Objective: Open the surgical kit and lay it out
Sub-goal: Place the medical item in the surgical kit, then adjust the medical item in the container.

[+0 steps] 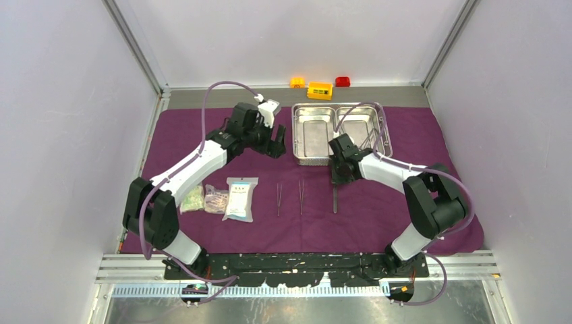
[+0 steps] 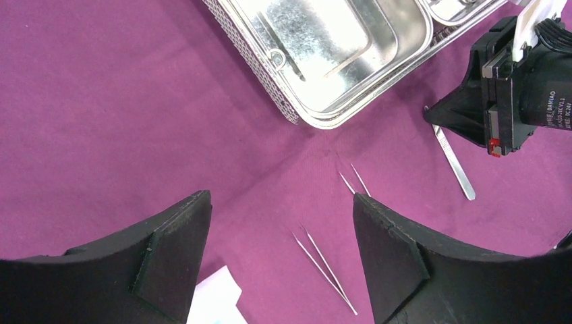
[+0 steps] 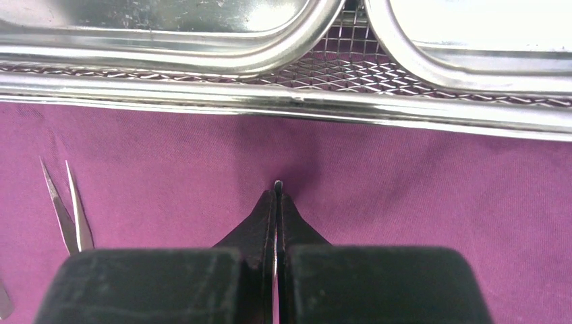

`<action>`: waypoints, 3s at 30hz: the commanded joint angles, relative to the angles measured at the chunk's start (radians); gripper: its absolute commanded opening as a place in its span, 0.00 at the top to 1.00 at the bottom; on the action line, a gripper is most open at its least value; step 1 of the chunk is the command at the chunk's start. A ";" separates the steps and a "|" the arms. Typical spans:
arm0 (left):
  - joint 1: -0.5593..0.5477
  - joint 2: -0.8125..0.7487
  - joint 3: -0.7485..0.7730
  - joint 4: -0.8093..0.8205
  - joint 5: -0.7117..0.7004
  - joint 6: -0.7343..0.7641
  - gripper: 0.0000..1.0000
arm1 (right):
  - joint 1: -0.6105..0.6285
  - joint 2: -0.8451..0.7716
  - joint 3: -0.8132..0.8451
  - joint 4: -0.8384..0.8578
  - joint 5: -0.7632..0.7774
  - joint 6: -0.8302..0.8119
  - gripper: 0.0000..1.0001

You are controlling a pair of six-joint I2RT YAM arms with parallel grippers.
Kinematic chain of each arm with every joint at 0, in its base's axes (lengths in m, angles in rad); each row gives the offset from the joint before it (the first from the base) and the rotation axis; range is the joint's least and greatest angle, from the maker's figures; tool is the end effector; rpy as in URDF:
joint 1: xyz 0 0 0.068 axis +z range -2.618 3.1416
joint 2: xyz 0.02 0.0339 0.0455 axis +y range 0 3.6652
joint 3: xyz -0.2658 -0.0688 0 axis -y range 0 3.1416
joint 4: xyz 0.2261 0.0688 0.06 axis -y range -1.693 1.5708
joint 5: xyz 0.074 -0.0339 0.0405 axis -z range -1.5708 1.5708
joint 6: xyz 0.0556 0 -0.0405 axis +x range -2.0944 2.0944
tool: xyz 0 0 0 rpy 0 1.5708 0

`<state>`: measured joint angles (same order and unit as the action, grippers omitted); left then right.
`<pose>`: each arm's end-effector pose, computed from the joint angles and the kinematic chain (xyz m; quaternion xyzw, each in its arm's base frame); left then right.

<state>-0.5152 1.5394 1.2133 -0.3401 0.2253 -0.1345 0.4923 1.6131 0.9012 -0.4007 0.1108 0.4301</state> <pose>0.2948 -0.1812 0.2844 0.2173 0.8683 -0.2344 0.3793 0.2662 0.1358 0.1609 -0.0177 0.9723 0.0526 0.2271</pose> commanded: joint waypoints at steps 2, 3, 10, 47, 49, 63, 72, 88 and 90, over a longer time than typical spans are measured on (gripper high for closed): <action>0.000 -0.013 0.022 0.051 0.018 -0.017 0.21 | 0.014 -0.017 0.034 0.039 0.018 0.026 1.00; 0.000 -0.010 0.022 0.051 0.019 -0.019 0.21 | 0.015 -0.018 0.036 0.036 0.018 0.025 1.00; 0.000 -0.006 0.025 0.052 0.024 -0.029 0.22 | 0.031 -0.027 0.039 0.035 0.024 0.019 1.00; 0.000 -0.016 0.021 0.052 0.021 -0.030 0.22 | 0.066 0.064 0.092 -0.003 0.000 0.047 0.85; 0.000 -0.019 0.019 0.051 0.020 -0.028 0.22 | 0.067 0.065 0.098 -0.008 0.000 0.046 0.82; 0.000 -0.025 0.024 0.049 0.018 -0.018 0.21 | 0.068 -0.042 0.127 -0.047 0.029 0.019 0.57; 0.003 -0.035 0.070 0.011 -0.018 0.041 0.13 | 0.066 -0.157 0.300 -0.158 0.100 -0.145 0.47; 0.011 0.012 0.231 -0.101 0.032 -0.002 0.11 | -0.239 0.151 0.688 -0.238 -0.063 -0.358 0.48; 0.011 0.026 0.249 -0.113 0.046 -0.002 0.11 | -0.269 0.248 0.785 -0.269 -0.091 -0.376 0.50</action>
<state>-0.5091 1.5471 1.3979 -0.4263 0.2314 -0.1268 0.2665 1.7233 1.5337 -0.6235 0.0978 0.1253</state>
